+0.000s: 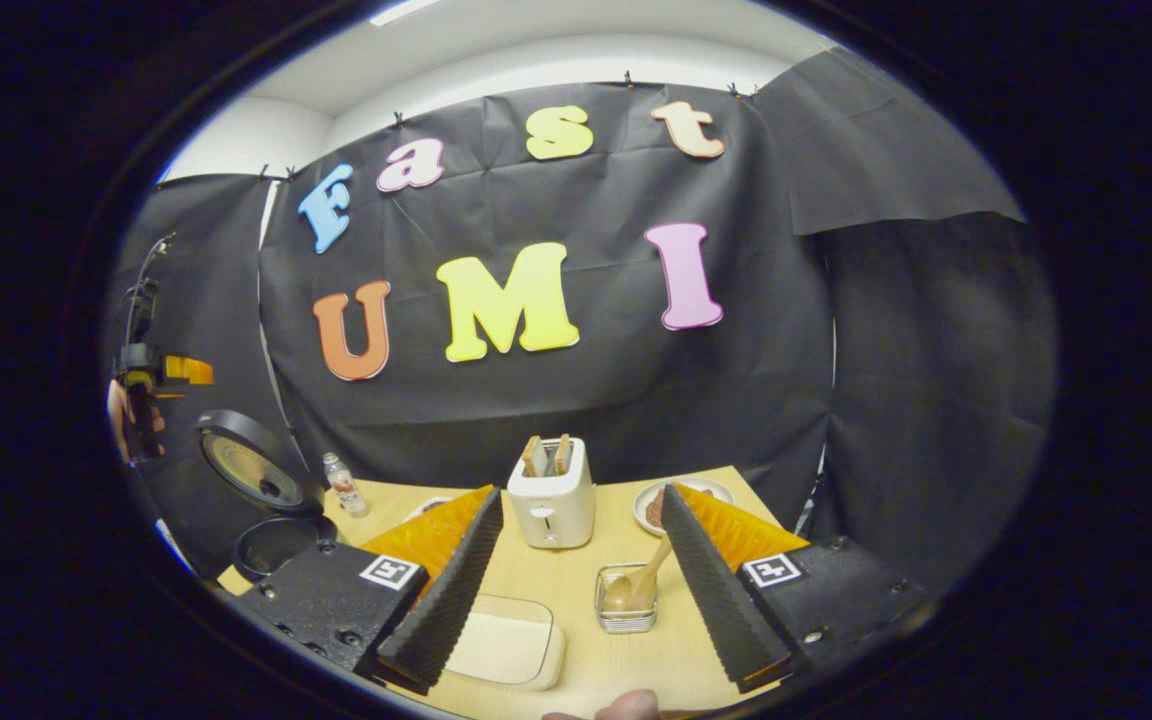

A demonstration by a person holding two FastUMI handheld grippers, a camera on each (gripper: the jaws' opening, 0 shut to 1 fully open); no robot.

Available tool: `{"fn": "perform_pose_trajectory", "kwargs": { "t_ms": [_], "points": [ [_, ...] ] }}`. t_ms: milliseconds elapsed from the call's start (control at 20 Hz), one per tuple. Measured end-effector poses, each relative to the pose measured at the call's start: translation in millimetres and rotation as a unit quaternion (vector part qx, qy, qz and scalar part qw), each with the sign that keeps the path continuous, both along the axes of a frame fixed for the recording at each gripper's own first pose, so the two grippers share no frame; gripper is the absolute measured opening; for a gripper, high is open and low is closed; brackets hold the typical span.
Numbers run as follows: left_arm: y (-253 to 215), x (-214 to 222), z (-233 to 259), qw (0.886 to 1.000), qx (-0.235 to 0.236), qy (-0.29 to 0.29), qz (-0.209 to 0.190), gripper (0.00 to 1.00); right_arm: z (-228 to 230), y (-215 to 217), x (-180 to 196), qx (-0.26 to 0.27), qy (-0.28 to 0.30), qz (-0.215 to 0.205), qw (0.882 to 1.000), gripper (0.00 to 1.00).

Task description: Close the left gripper, press the button to open the rice cooker; take a wooden spoon from the chopstick holder with the right hand, scoop a spoonful of rice and pour it into the rice cooker, then put the wooden spoon back into the chopstick holder.

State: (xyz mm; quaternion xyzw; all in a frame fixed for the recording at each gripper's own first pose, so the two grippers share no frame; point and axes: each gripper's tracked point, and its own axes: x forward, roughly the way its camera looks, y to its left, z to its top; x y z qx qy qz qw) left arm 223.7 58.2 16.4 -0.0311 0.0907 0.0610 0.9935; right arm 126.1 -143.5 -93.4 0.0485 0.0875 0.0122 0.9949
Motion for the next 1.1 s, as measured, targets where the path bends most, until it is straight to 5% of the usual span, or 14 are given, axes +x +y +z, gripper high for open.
{"fn": "perform_pose_trajectory", "kwargs": {
  "t_ms": [550, 850, 1100],
  "points": [
    [-22, 7, -44, 0.995, 0.017, 0.085, -0.054, 1.0, -8, -17, -48, 0.01, 0.013, -0.041, 0.999, 0.99],
    [-32, -32, -72, 0.987, -0.009, 0.138, -0.076, 0.98, -1, 8, -64, -0.01, 0.008, -0.014, 1.0, 1.0],
    [-46, -85, -121, 0.97, -0.052, 0.211, -0.105, 0.97, 3, 28, -69, -0.025, 0.004, 0.007, 1.0, 1.0]
  ]
}}
